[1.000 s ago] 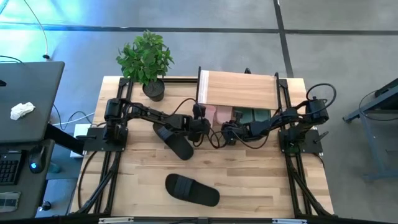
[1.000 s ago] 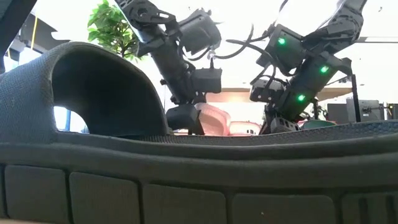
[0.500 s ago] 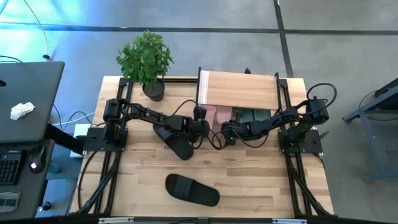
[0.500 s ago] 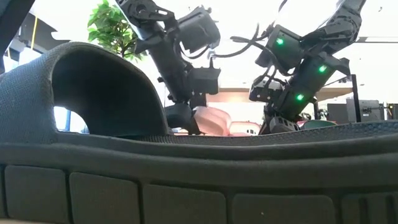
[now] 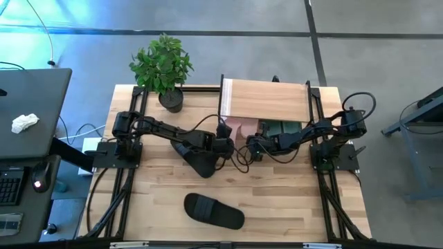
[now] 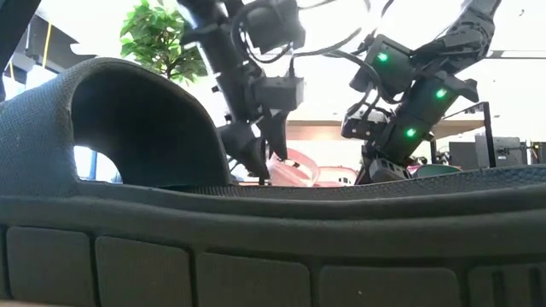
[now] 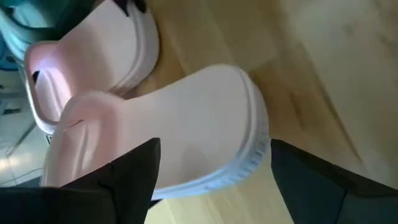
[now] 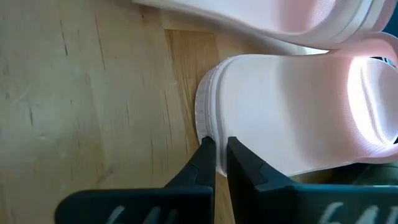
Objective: Pick and place slides into the shelf
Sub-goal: Adjust the pink slides under the shelf
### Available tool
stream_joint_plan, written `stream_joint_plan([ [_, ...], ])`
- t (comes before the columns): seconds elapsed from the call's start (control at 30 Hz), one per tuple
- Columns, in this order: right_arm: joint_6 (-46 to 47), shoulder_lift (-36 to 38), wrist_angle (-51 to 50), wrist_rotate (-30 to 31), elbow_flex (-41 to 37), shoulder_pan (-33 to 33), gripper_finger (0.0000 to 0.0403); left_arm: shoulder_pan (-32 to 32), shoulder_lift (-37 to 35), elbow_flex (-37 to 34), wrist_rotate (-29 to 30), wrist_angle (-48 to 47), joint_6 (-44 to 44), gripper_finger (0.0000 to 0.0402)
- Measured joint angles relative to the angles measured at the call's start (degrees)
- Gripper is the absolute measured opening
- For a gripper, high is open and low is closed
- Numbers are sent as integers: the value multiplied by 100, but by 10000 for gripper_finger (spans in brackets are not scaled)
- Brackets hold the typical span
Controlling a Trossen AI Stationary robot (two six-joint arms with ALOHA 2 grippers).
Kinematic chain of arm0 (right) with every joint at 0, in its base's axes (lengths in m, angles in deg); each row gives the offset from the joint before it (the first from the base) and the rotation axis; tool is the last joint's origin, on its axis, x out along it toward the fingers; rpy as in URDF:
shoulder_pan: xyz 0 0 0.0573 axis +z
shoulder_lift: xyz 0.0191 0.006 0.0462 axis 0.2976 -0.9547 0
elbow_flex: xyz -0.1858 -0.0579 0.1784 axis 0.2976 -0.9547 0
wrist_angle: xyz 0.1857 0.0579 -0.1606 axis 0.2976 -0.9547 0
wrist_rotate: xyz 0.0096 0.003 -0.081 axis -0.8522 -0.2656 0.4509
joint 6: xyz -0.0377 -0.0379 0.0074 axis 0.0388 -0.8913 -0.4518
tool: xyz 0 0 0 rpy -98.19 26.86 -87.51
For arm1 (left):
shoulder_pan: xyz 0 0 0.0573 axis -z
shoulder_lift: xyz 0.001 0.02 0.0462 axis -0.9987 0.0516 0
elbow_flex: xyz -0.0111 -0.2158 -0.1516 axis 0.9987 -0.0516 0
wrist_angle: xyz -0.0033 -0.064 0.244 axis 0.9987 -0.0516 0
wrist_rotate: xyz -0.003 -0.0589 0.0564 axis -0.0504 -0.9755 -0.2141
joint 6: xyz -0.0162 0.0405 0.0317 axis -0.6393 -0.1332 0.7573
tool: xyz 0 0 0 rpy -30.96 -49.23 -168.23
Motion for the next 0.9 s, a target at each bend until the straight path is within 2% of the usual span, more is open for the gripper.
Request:
stream_joint_plan([
  [0.23,-7,-2,-24,-61,0,-38,0,296,9,623,-30,-1043,-177,285],
  [0.37,-7,-4,-29,-61,-2,-38,0,401,9,877,-620,-1639,-311,285],
  [0.43,-9,-7,-29,-61,-2,-38,0,406,11,869,-825,-1665,-485,285],
  [0.6,-9,-7,-31,-51,-2,-38,0,422,12,720,-689,-1477,-872,280],
  [0.77,-14,-9,-31,-12,-2,-38,0,593,15,692,-245,-1467,-1089,231],
  [0.9,-15,-11,-31,-4,-6,-38,0,790,53,692,-361,-1369,-729,165],
])
